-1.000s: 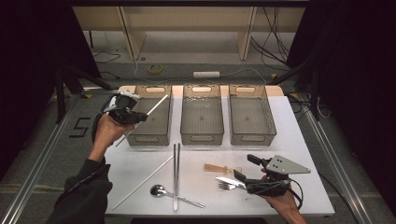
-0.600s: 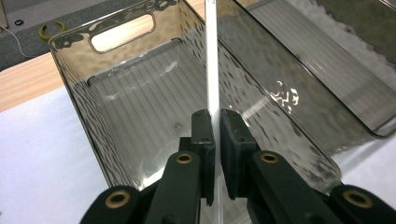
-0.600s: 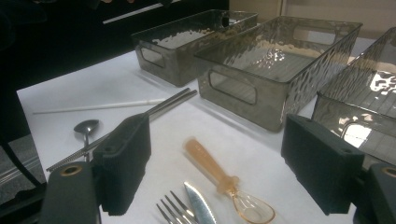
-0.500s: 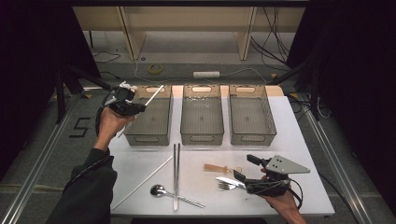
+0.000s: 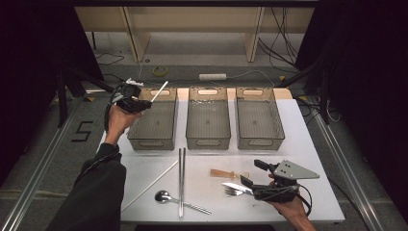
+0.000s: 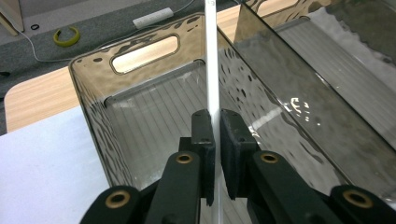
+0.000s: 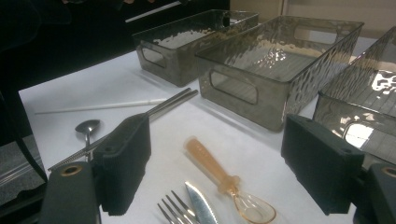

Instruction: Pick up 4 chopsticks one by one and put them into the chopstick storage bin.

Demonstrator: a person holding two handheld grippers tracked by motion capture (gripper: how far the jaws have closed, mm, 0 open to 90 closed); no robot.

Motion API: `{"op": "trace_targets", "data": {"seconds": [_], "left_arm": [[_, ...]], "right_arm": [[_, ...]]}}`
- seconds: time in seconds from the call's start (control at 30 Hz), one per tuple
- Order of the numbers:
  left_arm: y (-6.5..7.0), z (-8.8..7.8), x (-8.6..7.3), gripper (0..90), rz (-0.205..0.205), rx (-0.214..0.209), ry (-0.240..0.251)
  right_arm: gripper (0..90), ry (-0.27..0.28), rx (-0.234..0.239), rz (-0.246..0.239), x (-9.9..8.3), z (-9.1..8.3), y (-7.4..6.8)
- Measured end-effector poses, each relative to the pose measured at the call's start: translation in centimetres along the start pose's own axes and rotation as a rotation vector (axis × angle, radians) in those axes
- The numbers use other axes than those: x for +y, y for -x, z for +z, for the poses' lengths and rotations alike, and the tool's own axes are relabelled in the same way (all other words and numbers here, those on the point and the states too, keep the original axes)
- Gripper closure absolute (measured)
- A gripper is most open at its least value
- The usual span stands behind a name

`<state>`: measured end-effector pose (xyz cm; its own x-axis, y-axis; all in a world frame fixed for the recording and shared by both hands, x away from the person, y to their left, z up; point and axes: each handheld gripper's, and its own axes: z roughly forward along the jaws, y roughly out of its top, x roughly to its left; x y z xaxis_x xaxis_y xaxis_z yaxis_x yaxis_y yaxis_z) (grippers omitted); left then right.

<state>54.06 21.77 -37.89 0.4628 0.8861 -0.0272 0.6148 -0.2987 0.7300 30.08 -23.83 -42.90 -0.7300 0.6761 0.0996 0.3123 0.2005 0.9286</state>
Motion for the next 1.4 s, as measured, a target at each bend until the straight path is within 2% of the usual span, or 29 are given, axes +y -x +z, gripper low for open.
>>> {"op": "trace_targets", "data": {"seconds": [0.1,0.23,0.33,0.57,0.77,0.83,0.97,1.07,1.13,1.2,1.3,1.4], "left_arm": [[0.0,0.6,-0.1,84.2,-0.011,0.0,0.0],[0.0,1.3,-0.3,84.2,-0.005,0.007,-0.005],[-0.2,1.6,-0.5,84.2,-0.026,-0.007,0.007],[-0.4,2.8,-1.2,84.1,-0.032,0.003,-0.012],[-0.8,3.3,-1.8,84.0,-0.043,0.009,-0.022],[-0.9,3.4,-2.0,83.9,-0.057,0.006,-0.016],[-1.1,3.6,-2.3,82.1,-0.07,-0.011,-0.037],[-1.3,3.4,-2.4,69.9,-0.104,-0.015,-0.034],[-1.2,3.1,-2.4,64.0,-0.125,-0.047,-0.052],[-0.6,2.8,-2.3,55.4,-0.114,-0.061,-0.082],[0.5,1.9,-2.5,48.9,-0.079,-0.067,-0.109],[1.5,0.7,-2.9,43.1,-0.076,-0.084,-0.111]], "right_arm": [[25.2,-0.001,0.001,0.005,0.0,0.0,0.0],[25.2,0.0,0.002,0.003,-0.1,0.0,0.1],[25.2,-0.002,0.003,0.002,-0.1,0.0,0.1],[25.2,-0.004,0.009,-0.001,-0.1,0.0,0.0],[25.3,-0.006,0.01,-0.002,-0.1,0.0,-0.1],[25.3,-0.006,0.01,-0.004,-0.1,0.0,0.0],[25.3,-0.008,0.008,-0.001,-0.1,0.1,0.0],[25.3,-0.009,0.008,-0.002,-0.1,0.1,0.0],[25.3,-0.01,0.007,-0.001,-0.1,0.1,0.0],[25.3,-0.01,0.008,-0.001,-0.1,0.1,0.0],[25.3,-0.009,0.005,-0.001,-0.1,0.1,0.0],[25.3,-0.008,0.003,0.001,-0.1,0.0,0.0]]}}
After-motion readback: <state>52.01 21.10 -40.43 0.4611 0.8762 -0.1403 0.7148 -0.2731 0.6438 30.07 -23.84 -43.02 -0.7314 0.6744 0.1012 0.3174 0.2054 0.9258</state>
